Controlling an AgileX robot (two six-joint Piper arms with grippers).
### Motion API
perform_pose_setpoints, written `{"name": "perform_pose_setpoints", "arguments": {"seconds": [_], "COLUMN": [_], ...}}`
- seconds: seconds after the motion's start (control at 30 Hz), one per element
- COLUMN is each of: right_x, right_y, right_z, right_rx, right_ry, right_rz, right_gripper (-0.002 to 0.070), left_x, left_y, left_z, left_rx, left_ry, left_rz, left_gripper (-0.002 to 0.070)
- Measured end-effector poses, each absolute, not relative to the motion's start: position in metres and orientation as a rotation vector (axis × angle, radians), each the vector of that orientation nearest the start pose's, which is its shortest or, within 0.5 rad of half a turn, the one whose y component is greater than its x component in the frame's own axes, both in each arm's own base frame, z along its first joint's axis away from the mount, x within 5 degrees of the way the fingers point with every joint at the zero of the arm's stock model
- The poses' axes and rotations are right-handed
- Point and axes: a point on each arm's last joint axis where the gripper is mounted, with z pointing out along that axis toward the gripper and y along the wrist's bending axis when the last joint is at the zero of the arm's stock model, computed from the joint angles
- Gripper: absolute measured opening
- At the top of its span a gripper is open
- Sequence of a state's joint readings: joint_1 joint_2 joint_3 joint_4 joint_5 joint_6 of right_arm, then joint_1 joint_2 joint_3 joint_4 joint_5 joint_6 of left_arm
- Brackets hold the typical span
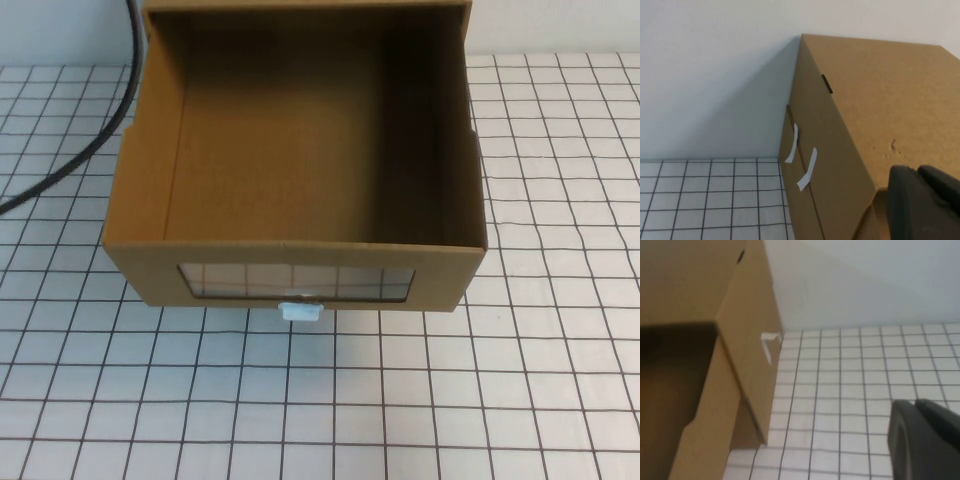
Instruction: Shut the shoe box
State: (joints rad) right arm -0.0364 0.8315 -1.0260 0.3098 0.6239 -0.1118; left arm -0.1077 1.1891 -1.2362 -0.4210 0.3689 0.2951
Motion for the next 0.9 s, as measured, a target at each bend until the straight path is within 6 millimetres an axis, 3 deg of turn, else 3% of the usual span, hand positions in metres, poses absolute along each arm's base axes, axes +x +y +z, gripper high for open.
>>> {"name": "perform_pose_setpoints", "arguments": {"seconds": [0.23,0.4,0.67,0.9], "right_x": [0.186,0.192,0.183,0.163], "right_y": [0.044,0.078,0.134,0.182], "right_z": [0.410,0.416,0.398,0.381], "right_rx": [-0.344,-0.576,-0.939,-1.145], "right_ry": [2.089,2.074,2.098,2.134], "right_rz": [0.290,0.459,0.661,0.746], "right_gripper": [-0.0013,-0.0013,-0.0013,-0.0013], "left_x": [0.313,0.350,0.412,0.435], "left_y": [-0.060,-0.084,-0.105,-0.109], "left_z": [0.468,0.475,0.437,0.400], "left_rx": [0.267,0.510,0.699,0.636], "left_ry": [1.866,1.868,1.987,2.152], "left_rz": [-0.372,-0.537,-0.728,-0.850], "left_gripper": [-0.0005,-0.0005,-0.0005,-0.0005]}}
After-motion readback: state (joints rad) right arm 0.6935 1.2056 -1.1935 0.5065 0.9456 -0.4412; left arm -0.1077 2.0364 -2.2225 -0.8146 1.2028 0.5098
